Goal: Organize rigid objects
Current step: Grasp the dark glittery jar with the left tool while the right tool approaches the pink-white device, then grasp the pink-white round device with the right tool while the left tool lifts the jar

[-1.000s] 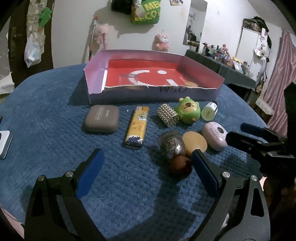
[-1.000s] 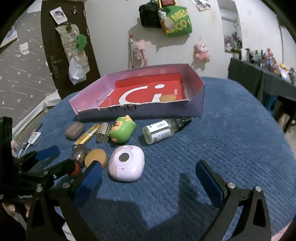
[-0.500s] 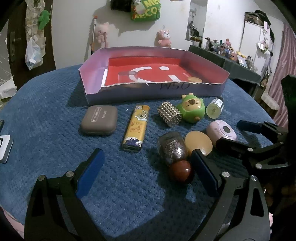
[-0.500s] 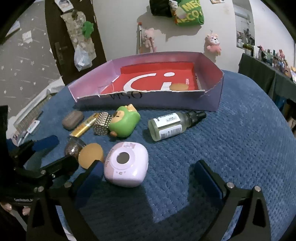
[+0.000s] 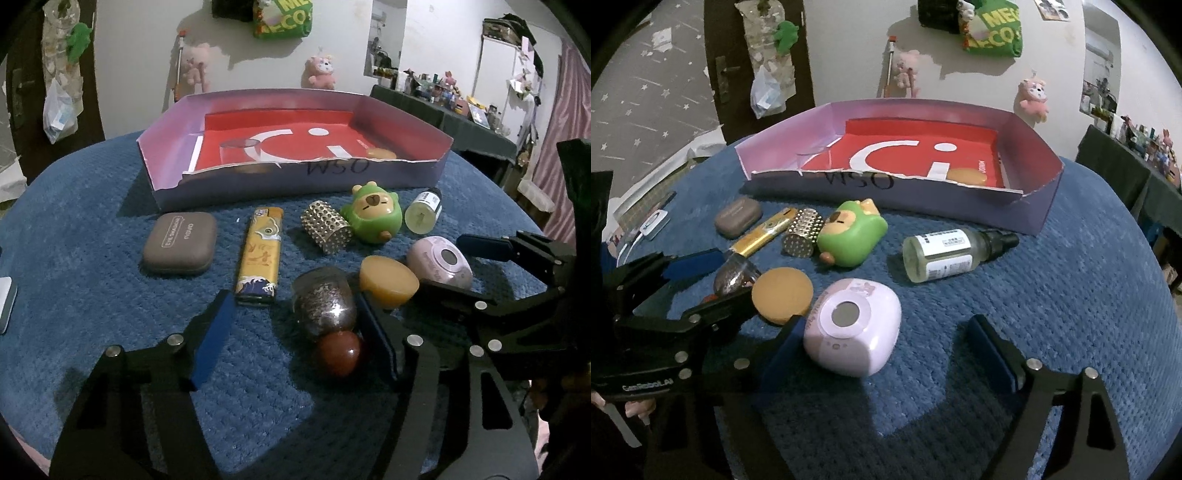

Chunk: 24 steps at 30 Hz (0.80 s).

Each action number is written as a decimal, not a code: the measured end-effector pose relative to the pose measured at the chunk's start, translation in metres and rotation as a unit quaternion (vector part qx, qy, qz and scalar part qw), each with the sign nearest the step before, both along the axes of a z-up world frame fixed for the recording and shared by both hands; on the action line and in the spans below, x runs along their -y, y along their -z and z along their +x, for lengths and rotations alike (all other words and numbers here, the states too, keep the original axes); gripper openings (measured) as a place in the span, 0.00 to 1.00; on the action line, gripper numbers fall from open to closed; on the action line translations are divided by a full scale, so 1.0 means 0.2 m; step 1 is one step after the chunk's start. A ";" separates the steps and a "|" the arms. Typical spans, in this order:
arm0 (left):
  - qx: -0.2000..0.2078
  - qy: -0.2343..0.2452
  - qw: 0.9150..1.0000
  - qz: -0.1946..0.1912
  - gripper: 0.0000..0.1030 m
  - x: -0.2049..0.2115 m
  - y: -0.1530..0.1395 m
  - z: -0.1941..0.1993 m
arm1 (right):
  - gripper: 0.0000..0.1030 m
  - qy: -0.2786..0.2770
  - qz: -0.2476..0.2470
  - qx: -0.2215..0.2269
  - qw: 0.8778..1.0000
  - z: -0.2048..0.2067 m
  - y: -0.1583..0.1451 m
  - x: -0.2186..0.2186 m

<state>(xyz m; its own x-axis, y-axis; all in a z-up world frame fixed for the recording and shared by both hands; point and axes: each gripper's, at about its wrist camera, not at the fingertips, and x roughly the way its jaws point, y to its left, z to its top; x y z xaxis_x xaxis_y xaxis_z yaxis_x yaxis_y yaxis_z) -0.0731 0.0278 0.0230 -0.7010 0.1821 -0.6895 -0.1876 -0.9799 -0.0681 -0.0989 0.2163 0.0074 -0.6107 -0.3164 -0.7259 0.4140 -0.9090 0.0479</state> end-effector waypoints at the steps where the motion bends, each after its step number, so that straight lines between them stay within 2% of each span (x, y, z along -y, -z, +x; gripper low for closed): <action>1: 0.000 0.000 1.000 0.001 0.60 0.00 0.00 0.00 | 0.82 -0.002 0.000 0.000 1.000 0.00 0.00 0.00; 3: 0.002 0.004 1.000 0.006 0.50 0.00 0.00 0.00 | 0.76 -0.005 0.000 0.000 1.000 0.00 0.00 0.01; 5: 0.001 0.005 1.000 0.006 0.46 -0.01 0.00 0.00 | 0.70 -0.010 -0.004 0.001 1.000 0.00 -0.01 0.02; 6: 0.001 0.011 1.000 0.013 0.32 -0.01 0.00 0.00 | 0.65 -0.012 -0.005 0.000 1.000 0.00 -0.01 0.02; 7: 0.003 0.019 1.000 0.024 0.29 -0.02 -0.01 0.01 | 0.61 -0.016 -0.006 0.000 1.000 0.01 -0.01 0.03; 8: 0.005 0.017 1.000 0.021 0.29 -0.03 -0.01 0.01 | 0.55 -0.019 -0.008 -0.001 1.000 0.01 -0.01 0.04; 10: 0.004 0.019 1.000 0.014 0.29 -0.04 -0.01 0.02 | 0.54 -0.022 -0.011 -0.005 1.000 0.03 -0.01 0.05; 15: 0.006 0.023 0.999 0.033 0.28 -0.01 -0.04 0.03 | 0.54 -0.017 -0.037 -0.008 0.999 0.06 -0.03 0.02; 24: -0.018 0.032 0.999 0.037 0.28 -0.01 -0.13 0.08 | 0.54 -0.015 -0.047 -0.037 0.998 0.11 -0.16 0.00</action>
<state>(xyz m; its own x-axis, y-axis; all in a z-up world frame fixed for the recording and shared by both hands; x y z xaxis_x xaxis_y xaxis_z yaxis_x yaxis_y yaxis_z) -0.0571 0.0299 0.0480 -0.7101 0.2777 -0.6470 -0.2537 -0.9581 -0.1329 -0.0767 0.2163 0.0386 -0.6514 -0.3995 -0.6450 0.4458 -0.8895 0.1007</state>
